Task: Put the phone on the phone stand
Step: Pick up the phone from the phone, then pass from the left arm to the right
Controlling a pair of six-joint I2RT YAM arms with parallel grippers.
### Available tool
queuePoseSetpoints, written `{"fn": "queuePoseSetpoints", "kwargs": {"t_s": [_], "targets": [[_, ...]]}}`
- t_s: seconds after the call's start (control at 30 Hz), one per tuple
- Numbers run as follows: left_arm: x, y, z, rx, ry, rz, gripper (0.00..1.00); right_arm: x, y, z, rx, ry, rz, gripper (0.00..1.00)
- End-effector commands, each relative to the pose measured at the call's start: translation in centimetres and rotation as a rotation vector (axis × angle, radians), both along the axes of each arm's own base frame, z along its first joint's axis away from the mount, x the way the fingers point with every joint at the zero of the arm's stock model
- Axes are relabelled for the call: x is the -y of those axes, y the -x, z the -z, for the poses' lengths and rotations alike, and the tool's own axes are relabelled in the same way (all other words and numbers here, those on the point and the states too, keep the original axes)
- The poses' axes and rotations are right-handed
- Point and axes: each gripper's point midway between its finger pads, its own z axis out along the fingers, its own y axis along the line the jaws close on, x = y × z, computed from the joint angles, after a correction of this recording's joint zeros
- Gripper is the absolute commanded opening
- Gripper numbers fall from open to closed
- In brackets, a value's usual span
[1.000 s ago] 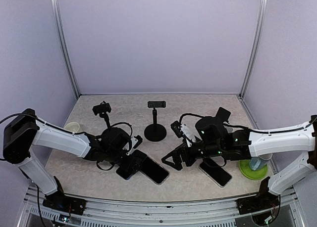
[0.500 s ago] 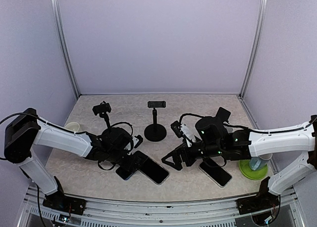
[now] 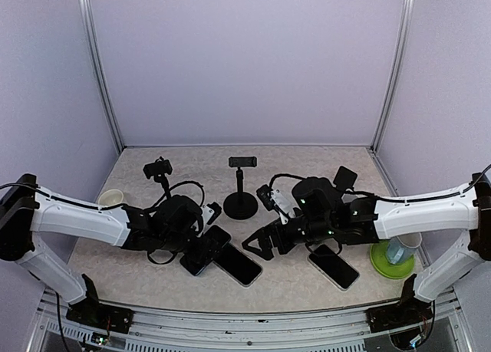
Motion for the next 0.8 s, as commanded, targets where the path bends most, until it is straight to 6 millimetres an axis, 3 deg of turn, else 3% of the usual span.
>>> {"fn": "queuePoseSetpoints", "kwargs": {"t_s": [0.0, 0.5, 0.77], "targets": [[2.5, -0.2, -3.0, 0.079, 0.061, 0.006, 0.67, -1.1, -0.4, -0.6, -0.031, -0.031, 0.008, 1.0], [5.6, 0.8, -7.0, 0.168, 0.139, 0.012, 0.66, -1.8, -1.2, -0.2, -0.08, -0.054, 0.046, 0.97], [6.8, 1.7, -9.8, 0.213, 0.188, 0.031, 0.66, -0.5, -2.3, -0.5, -0.146, -0.14, 0.089, 0.91]]}}
